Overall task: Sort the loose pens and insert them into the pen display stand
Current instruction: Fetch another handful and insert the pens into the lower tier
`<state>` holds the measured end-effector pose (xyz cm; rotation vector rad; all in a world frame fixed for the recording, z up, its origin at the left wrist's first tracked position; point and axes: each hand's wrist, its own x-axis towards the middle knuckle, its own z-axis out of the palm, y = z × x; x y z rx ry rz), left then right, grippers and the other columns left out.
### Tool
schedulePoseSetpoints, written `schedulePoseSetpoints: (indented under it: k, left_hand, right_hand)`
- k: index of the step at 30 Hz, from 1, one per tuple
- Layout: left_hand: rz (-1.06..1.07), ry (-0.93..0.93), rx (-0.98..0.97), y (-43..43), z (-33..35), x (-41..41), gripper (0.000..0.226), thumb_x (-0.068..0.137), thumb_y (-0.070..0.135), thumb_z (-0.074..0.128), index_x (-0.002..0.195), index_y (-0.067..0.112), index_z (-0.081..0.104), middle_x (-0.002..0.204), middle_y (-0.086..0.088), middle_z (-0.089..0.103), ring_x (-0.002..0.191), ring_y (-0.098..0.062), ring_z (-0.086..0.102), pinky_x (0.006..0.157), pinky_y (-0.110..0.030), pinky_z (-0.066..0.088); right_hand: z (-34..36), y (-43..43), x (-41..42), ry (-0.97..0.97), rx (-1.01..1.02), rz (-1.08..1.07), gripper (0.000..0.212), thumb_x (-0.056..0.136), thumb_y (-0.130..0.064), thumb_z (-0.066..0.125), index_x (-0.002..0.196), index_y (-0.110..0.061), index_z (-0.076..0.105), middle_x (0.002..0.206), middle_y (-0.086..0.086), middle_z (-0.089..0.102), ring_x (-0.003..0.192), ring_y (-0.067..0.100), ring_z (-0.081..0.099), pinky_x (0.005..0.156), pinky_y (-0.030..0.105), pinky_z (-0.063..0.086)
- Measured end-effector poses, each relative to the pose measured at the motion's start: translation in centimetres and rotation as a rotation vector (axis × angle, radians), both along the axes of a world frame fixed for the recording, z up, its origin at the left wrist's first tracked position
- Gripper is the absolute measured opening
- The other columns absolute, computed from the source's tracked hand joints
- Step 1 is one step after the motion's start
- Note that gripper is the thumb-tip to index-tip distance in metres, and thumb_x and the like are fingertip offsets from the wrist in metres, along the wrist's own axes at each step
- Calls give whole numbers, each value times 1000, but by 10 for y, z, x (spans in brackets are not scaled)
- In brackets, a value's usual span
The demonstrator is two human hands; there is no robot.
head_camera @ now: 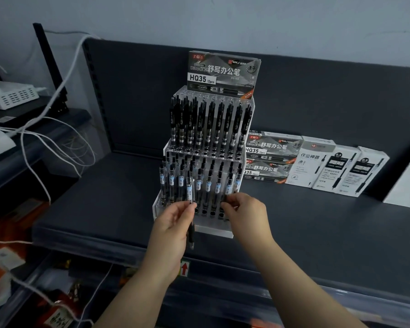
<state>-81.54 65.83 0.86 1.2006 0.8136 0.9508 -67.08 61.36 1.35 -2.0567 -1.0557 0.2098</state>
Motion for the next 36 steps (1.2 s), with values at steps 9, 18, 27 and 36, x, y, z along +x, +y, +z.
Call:
schedulePoseSetpoints:
  k: [9,18,27,36]
  left_hand:
    - [-30,15,36,-5,2,15,10,87,18,64,94,23,68,85,6,71,78,-4,66,67,-17,49]
    - [-200,157,281,3,5,22,17,90,22,59,103,31,67,96,12,72,91,2,65,78,-15,51]
    - [-157,715,1167,28,-26,14,20,81,12,71,100,15,74,93,6,67,89,-14,61,78,-19,42]
    - [-221,604,1179,43,-33,11,22,80,11,70,101,17,74,90,8,64,87,-13,59,77,-29,50]
  right_hand:
    - [12,-32,-27,312,160,197,5,81,-24,70,83,-28,68,72,-6,69,64,1,60,61,14,50]
    - [16,-30,-13,297,163,183,6,84,-16,66,86,-20,70,72,-1,70,60,2,60,56,14,48]
    - [9,-12,17,226,287,-64,17,87,-12,63,83,-29,62,75,-8,70,70,6,66,71,25,55]
    - [-13,-6,6,41,21,-103,10,89,-16,59,85,-25,62,69,-8,58,59,0,50,53,9,37]
